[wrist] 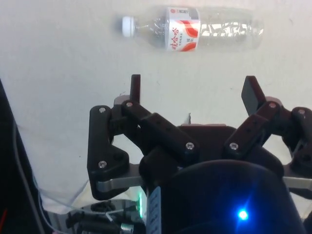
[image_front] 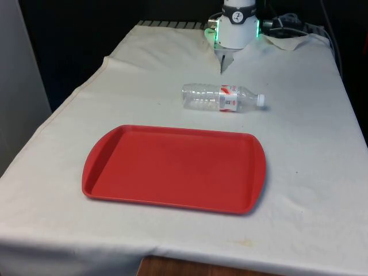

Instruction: Place the bottle upright on the tray.

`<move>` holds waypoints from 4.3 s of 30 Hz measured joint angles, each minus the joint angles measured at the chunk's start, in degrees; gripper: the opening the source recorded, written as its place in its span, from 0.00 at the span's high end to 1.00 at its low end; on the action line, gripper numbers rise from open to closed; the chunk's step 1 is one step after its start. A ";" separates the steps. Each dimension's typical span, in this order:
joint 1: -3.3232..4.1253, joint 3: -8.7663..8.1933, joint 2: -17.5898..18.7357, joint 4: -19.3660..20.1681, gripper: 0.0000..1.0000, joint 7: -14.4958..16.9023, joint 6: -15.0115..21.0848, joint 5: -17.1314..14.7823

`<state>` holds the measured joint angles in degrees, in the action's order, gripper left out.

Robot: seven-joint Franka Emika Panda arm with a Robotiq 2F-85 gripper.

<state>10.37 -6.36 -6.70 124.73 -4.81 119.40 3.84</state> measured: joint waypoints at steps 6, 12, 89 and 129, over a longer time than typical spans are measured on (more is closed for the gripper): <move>-0.06 -0.29 -2.12 4.30 0.00 0.00 3.84 0.23; -0.17 -0.46 -3.61 7.73 0.00 0.00 7.05 0.46; -0.63 -5.44 3.72 20.17 0.00 5.84 20.34 -2.52; -0.57 -5.44 7.16 21.54 0.00 14.61 25.95 -2.12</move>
<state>9.80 -11.80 0.46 146.28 9.80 145.36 1.72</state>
